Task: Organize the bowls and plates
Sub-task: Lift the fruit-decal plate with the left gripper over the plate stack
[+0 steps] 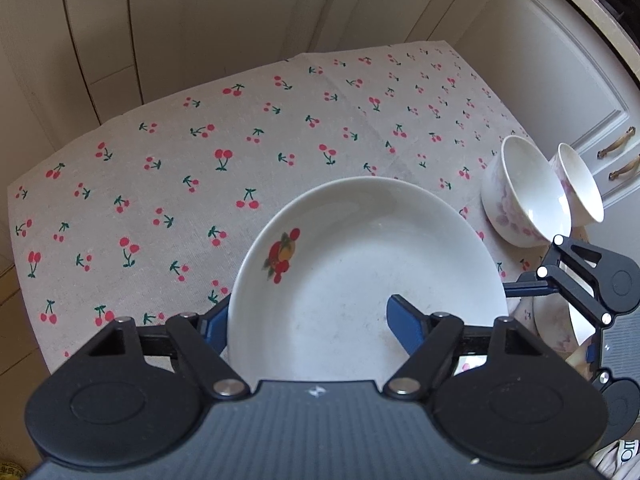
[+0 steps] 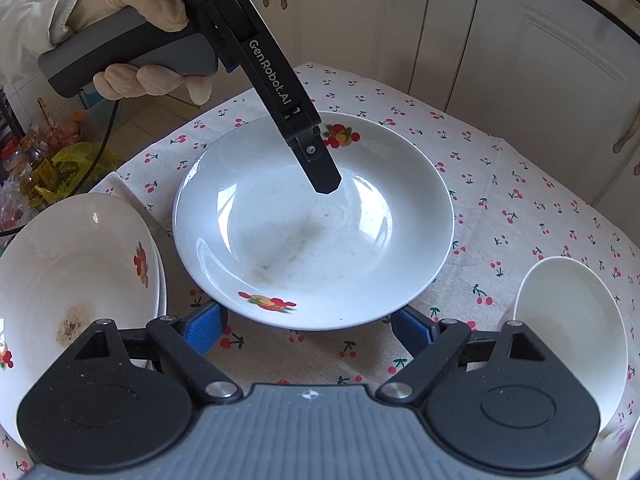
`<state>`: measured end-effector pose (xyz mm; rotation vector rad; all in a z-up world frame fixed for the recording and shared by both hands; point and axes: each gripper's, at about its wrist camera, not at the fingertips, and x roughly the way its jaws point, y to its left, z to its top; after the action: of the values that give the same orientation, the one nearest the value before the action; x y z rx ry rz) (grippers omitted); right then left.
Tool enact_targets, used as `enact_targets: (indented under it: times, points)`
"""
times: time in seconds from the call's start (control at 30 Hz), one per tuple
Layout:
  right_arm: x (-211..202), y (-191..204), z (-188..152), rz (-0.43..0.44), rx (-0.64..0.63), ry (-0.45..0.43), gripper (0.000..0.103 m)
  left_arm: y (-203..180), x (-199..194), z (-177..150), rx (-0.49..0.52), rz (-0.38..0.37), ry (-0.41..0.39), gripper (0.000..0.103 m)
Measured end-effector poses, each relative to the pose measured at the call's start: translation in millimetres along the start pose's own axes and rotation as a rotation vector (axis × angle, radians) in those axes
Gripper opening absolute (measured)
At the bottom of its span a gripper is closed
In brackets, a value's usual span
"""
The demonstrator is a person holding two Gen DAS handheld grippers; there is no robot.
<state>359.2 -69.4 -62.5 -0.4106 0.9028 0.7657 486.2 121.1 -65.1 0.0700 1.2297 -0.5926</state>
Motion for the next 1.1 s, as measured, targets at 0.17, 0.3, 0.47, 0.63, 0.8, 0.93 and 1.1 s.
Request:
enact_targets:
  times: [0.17,0.3,0.47,0.63,0.8,0.93,1.1]
  points:
    - [1,-1,0,0.004,0.009,0.007,0.092,0,0,-1,0.000,-0.008,-0.004,0.078]
    - [1,1,-1,-0.010,0.011,0.014,0.092,-3,-1,-2,0.015,-0.012,-0.007,0.078]
    - [0,2,-2,-0.026,0.011,0.020,0.092,-6,-3,-2,0.029,-0.010,-0.015,0.078]
    - [-4,3,-1,-0.036,0.011,0.014,0.092,-9,-7,-2,0.034,-0.006,-0.031,0.078]
    - [-12,5,0,-0.046,0.010,0.000,0.092,-12,-16,-3,0.035,-0.005,-0.054,0.078]
    - [-20,7,1,-0.055,0.007,-0.012,0.092,-19,-25,-4,0.042,0.004,-0.069,0.078]
    - [-32,11,0,-0.058,0.004,-0.025,0.092,-29,-36,-10,0.050,0.013,-0.082,0.078]
